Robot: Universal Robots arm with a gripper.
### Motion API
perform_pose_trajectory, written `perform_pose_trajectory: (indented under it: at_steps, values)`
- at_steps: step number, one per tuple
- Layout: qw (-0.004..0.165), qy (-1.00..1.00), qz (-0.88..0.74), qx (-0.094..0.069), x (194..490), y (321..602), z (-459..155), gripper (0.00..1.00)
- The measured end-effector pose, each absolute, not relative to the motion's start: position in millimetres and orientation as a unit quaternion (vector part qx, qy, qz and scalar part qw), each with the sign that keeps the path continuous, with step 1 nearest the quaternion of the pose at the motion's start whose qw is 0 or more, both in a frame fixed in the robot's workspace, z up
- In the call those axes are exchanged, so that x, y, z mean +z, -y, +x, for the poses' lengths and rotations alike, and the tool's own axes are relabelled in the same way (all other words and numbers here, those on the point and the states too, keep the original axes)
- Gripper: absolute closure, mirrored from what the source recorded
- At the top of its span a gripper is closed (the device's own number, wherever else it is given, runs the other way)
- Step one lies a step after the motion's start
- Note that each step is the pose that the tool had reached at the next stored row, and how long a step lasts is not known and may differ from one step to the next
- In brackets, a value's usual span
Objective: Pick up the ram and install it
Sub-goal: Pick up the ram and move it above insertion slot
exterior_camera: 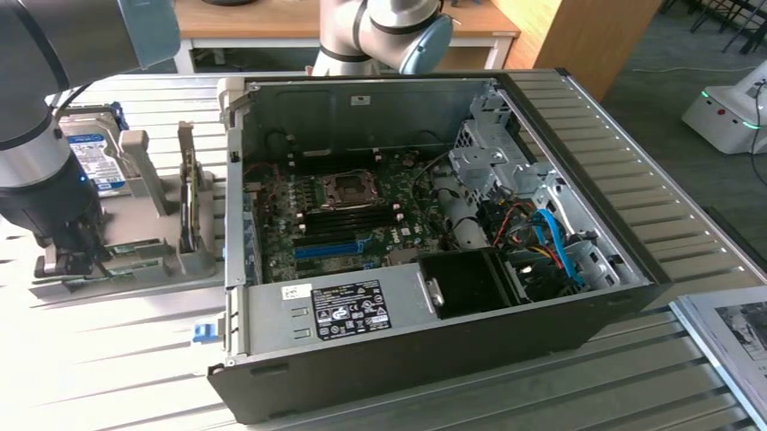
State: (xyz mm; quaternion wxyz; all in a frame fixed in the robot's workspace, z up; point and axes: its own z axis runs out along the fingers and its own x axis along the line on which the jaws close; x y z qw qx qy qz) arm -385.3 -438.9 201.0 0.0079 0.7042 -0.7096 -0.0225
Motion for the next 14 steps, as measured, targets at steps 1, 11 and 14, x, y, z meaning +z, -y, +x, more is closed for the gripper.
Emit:
perform_pose_trajectory:
  at_steps: [1, 11, 14]
  values:
    - [0.008, 0.710, 0.704, -0.022, 201, 439, -385, 0.71]
    - [0.008, 0.710, 0.704, -0.022, 201, 439, -375, 0.71]
    - [0.008, 0.710, 0.704, -0.022, 201, 439, -373, 0.71]
